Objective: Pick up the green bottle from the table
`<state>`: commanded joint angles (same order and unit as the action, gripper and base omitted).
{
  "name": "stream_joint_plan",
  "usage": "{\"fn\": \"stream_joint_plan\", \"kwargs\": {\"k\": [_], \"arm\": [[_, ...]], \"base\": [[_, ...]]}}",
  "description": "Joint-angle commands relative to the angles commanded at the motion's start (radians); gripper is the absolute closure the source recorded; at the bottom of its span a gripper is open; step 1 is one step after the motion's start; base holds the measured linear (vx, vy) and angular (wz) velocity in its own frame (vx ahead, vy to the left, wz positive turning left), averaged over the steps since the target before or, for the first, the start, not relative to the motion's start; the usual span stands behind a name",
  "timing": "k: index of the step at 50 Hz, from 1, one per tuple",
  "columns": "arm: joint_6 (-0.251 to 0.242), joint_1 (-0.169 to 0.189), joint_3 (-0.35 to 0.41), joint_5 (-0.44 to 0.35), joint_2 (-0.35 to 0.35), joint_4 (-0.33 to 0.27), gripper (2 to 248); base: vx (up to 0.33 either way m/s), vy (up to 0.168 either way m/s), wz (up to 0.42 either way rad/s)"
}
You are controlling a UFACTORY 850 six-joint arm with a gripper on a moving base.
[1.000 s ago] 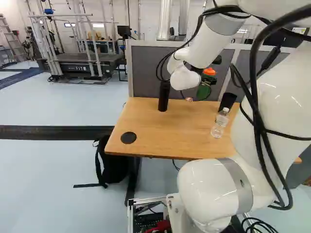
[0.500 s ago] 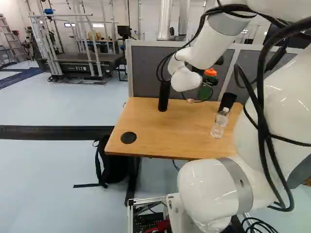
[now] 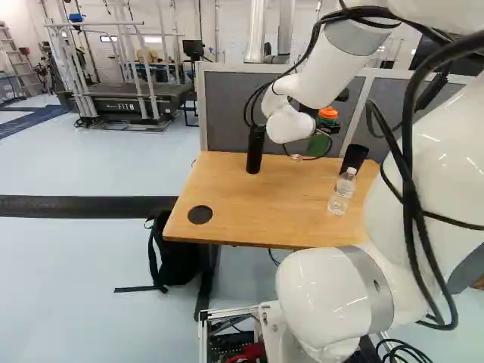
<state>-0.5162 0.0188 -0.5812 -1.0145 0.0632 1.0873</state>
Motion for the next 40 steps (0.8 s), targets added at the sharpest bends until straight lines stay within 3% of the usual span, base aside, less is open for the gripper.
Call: {"fn": "stream_joint_plan", "kwargs": {"k": [20,40], "arm": [[0.019,-0.001,0.018,0.005,0.008,-0.040,128],[0.059,-0.002,0.056,0.016,0.025,-0.124,128]], "base": [[0.000,0.000,0.000],[0.000,0.000,0.000]]}}
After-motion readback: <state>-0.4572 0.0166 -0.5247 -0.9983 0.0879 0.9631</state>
